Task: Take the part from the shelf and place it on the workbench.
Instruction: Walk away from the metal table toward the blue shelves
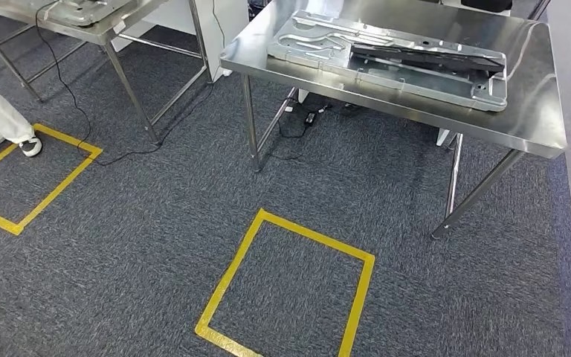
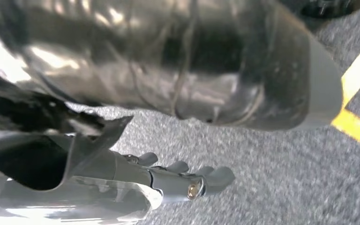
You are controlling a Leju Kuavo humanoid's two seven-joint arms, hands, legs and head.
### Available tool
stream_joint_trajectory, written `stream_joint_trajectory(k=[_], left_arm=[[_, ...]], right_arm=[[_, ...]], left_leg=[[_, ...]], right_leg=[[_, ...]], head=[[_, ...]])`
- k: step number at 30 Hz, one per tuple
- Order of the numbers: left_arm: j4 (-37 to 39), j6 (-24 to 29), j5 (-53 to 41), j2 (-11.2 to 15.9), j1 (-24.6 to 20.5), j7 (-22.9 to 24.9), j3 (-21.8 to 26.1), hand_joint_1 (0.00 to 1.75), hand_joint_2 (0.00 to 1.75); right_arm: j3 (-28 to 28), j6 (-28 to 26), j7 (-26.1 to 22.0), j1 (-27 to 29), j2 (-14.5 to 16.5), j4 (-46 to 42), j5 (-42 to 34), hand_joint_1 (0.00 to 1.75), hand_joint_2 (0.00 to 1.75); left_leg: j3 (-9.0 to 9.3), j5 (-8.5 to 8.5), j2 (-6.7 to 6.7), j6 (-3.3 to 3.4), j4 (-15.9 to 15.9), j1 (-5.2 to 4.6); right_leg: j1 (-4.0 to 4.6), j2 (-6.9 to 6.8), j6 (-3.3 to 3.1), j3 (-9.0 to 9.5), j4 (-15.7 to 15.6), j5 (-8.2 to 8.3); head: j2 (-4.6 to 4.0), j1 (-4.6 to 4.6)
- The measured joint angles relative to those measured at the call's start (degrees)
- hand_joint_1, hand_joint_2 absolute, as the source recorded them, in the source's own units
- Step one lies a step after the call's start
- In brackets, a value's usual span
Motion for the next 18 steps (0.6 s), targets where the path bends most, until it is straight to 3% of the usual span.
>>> stream_joint_trajectory(k=[1, 3, 5, 6, 7, 8, 9, 10, 12, 14, 16, 18], left_arm=[[0.01, 0.01, -0.12, 0.03, 0.14, 0.0, -0.04, 0.0, 0.0], [0.07, 0.0, -0.34, 0.07, 0.34, 0.0, -0.2, 0.0, 0.0], [0.14, -0.01, -0.63, 0.14, 0.2, -0.02, -0.58, 0.0, 0.0], [0.15, -0.02, -0.78, 0.22, 0.13, -0.03, -0.79, 0.0, 0.0], [0.18, -0.02, -0.9, 0.32, 0.12, -0.04, -0.94, 0.0, 0.0], [0.21, -0.02, -1.01, 0.42, 0.19, -0.04, -1.03, 0.0, 0.0], [0.25, -0.02, -1.1, 0.51, 0.26, -0.04, -1.09, 0.0, 0.0], [0.31, -0.02, -1.17, 0.57, 0.3, -0.04, -1.13, 0.0, 0.0], [0.57, -0.02, -1.21, 0.64, 0.19, -0.03, -1.23, 0.0, 0.0], [0.8, -0.01, -1.23, 0.69, 0.04, -0.02, -1.39, 0.0, 0.0], [0.89, 0.05, -1.25, 0.88, 0.12, -0.01, -1.49, 0.0, 0.0], [1.04, 0.14, -1.27, 1.06, 0.26, 0.02, -1.53, 0.0, 0.0]], right_arm=[[-0.15, 0.45, 0.25, -0.17, 0.01, 0.18, 0.09, 0.0, 0.0], [-0.46, 1.36, 0.72, -0.28, -0.01, 0.59, 0.2, 0.0, 0.0], [-1.01, 2.32, 1.2, -0.16, -0.03, 1.04, 0.21, 0.0, 0.0], [-1.29, 2.79, 1.37, -0.09, -0.04, 1.28, 0.23, 0.0, 0.0], [-1.53, 3.08, 1.45, -0.05, -0.04, 1.53, 0.28, 0.0, 0.0], [-1.72, 3.26, 1.47, -0.04, -0.05, 1.75, 0.35, 0.0, 0.0], [-1.88, 3.38, 1.5, -0.05, -0.05, 1.97, 0.46, 0.0, 0.0], [-2.0, 3.47, 1.51, -0.06, -0.05, 2.17, 0.56, 0.0, 0.0], [-2.29, 3.81, 1.53, -0.05, -0.12, 2.45, 0.74, 0.0, 0.0], [-2.56, 4.05, 1.53, -0.16, -0.2, 2.68, 0.88, 0.0, 0.0], [-2.76, 4.19, 1.54, -0.38, -0.13, 2.89, 1.11, 0.0, 0.0], [-2.91, 4.27, 1.57, -0.48, 0.03, 3.05, 1.39, 0.0, 0.0]], left_leg=[[-0.25, 0.22, -0.43, 0.47, -0.17, 0.09], [-0.66, 0.93, -1.34, 1.48, -0.49, 0.21], [-1.45, 1.63, -2.4, 2.31, -0.53, 0.05], [-1.85, 1.94, -3.08, 2.58, -0.48, -0.13], [-2.18, 2.17, -3.78, 2.69, -0.38, -0.32], [-2.4, 2.33, -4.44, 2.69, -0.26, -0.48], [-2.54, 2.43, -5.19, 2.67, -0.06, -0.62], [-2.67, 2.46, -5.93, 2.64, 0.19, -0.73], [-3.08, 2.45, -7.32, 2.45, 0.81, -0.9], [-3.81, 2.64, -8.41, 1.88, 1.22, -0.81], [-4.36, 2.97, -9.49, 1.14, 1.26, -0.65], [-5.23, 1.89, -8.46, 0.55, 2.78, -0.7]], right_leg=[[-0.12, 0.15, 0.41, 0.01, 0.18, -0.05], [-0.36, 2.82, 1.01, -0.9, 2.43, -1.95], [-0.47, 6.34, 1.13, -3.94, 9.27, -6.4], [-0.47, 7.15, 1.07, -5.72, 13.36, -8.45], [-0.46, 7.38, 1.0, -6.86, 16.11, -9.36], [-0.45, 7.44, 0.89, -7.23, 17.16, -9.28], [-0.44, 7.53, 0.7, -6.31, 15.65, -7.86], [-0.4, 7.97, 0.4, -4.48, 12.19, -5.69], [-0.33, 10.35, -0.43, -0.57, 4.19, -2.24], [-0.2, 11.81, -0.88, 0.73, 0.85, -1.61], [-0.26, 10.77, -1.1, 0.76, 0.29, -1.37], [-0.63, 9.42, -1.62, 1.07, -0.58, -0.86]], head=[[0.0, -0.01], [0.0, -0.02], [0.0, -0.01], [0.0, -0.02], [0.0, -0.01], [0.0, -0.02], [0.0, -0.02], [0.0, -0.01], [0.0, -0.01], [0.0, -0.02], [0.0, -0.02], [0.0, -0.02]])
